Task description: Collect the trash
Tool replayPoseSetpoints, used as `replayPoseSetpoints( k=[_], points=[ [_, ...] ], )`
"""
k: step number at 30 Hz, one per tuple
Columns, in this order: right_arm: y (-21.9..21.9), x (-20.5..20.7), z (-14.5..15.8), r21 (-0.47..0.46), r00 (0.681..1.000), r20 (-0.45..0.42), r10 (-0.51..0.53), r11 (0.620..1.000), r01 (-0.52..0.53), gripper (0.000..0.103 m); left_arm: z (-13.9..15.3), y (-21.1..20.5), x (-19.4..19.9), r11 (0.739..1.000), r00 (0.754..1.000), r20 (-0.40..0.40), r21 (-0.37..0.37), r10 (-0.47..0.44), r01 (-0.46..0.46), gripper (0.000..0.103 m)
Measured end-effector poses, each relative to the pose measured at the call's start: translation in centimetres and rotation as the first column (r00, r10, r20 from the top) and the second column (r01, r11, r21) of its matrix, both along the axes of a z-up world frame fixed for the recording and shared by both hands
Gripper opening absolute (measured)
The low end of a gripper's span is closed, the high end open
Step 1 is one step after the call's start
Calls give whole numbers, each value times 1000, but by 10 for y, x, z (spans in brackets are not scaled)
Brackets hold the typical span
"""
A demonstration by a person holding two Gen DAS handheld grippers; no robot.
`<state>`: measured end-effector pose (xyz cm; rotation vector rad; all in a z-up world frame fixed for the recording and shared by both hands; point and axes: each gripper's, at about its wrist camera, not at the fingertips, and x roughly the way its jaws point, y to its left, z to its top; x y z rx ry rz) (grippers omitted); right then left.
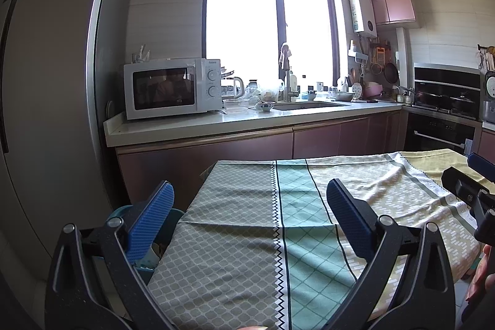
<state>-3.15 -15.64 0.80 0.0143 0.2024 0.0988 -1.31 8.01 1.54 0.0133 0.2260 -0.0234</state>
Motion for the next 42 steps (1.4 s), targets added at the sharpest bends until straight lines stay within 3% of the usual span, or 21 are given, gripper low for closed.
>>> replayPoseSetpoints(
  k=[42],
  points=[
    [3, -1, -1, 0, 1000, 2, -9, 1000, 9, 96, -3, 1, 0, 1000, 1000, -3, 1, 3, -3, 97]
  ],
)
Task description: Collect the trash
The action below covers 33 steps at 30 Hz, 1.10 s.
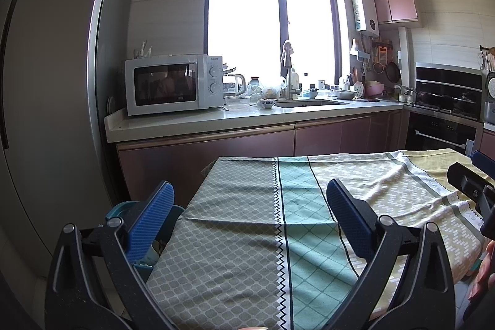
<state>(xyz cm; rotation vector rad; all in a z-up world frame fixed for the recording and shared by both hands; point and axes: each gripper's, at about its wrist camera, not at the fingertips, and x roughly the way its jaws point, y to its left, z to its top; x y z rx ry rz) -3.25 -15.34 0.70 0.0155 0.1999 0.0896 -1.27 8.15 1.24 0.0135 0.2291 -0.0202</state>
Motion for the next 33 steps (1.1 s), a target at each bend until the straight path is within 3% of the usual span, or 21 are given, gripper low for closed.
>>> replayPoseSetpoints(
  k=[33],
  points=[
    [0, 0, -1, 7, 1000, 0, -5, 1000, 5, 96, -6, 2, 1, 1000, 1000, -6, -1, -1, 1, 97]
  ],
)
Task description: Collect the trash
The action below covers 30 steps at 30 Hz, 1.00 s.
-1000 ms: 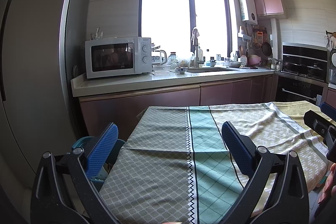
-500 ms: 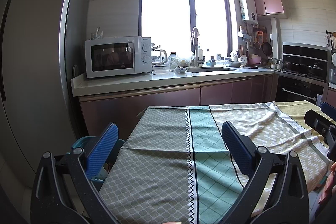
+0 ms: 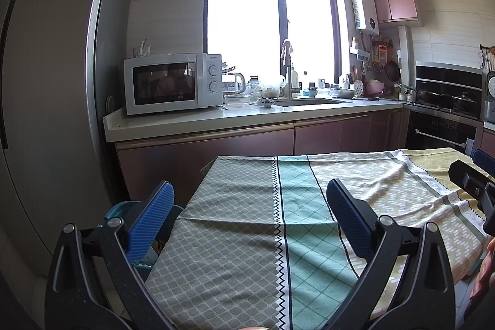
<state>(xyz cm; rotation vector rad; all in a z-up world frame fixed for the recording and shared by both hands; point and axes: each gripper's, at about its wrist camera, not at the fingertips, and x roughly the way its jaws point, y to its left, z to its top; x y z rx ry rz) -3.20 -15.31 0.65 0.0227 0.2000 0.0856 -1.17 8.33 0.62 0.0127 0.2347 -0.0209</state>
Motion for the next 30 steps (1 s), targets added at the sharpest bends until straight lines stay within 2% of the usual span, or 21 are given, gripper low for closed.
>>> replayPoseSetpoints(
  k=[30],
  points=[
    [0, 0, -2, 2, 1000, -5, -3, 1000, 3, 96, -3, -4, 3, 1000, 1000, -8, 4, 3, -3, 97]
  ],
)
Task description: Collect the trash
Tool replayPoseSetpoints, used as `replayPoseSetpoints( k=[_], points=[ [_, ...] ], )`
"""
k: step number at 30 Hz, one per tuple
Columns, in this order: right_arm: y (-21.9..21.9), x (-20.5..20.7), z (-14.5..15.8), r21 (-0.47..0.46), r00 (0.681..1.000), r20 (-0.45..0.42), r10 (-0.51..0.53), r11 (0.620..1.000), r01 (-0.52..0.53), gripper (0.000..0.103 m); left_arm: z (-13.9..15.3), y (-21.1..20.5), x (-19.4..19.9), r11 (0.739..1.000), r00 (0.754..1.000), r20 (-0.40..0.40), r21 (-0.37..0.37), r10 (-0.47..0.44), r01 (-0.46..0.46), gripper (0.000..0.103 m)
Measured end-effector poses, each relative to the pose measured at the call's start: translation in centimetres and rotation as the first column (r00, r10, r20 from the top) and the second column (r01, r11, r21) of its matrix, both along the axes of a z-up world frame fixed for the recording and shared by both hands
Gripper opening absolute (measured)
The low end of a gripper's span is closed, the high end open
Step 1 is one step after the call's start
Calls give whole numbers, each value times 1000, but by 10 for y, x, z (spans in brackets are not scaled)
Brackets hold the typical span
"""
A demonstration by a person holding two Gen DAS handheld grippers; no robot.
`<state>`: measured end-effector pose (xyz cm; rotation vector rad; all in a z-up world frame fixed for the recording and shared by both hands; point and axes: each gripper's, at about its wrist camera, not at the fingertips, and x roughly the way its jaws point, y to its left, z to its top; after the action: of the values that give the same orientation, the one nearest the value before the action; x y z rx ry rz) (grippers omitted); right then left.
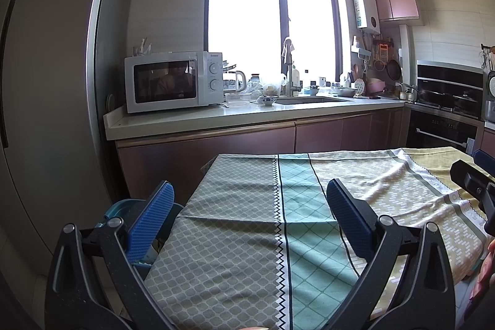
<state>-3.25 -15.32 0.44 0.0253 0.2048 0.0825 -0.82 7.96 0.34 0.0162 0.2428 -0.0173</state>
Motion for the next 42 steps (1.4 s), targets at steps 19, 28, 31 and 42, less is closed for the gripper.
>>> replayPoseSetpoints(
  k=[19, 28, 31, 42],
  points=[
    [0, 0, 0, 4, 1000, -2, 0, 1000, 0, 96, -1, 0, -1, 1000, 1000, -1, -2, -2, 2, 97],
    [-1, 0, 0, 2, 1000, -2, -1, 1000, 1, 96, -2, 0, -1, 1000, 1000, -4, -2, 0, 0, 97],
    [-1, 0, 0, 3, 1000, -3, -1, 1000, 1, 96, -2, 0, -1, 1000, 1000, -5, -1, 0, 0, 97],
    [-2, 0, 0, 4, 1000, -2, -1, 1000, 1, 96, -3, -2, -1, 1000, 1000, -7, -1, 1, -1, 97]
  ],
)
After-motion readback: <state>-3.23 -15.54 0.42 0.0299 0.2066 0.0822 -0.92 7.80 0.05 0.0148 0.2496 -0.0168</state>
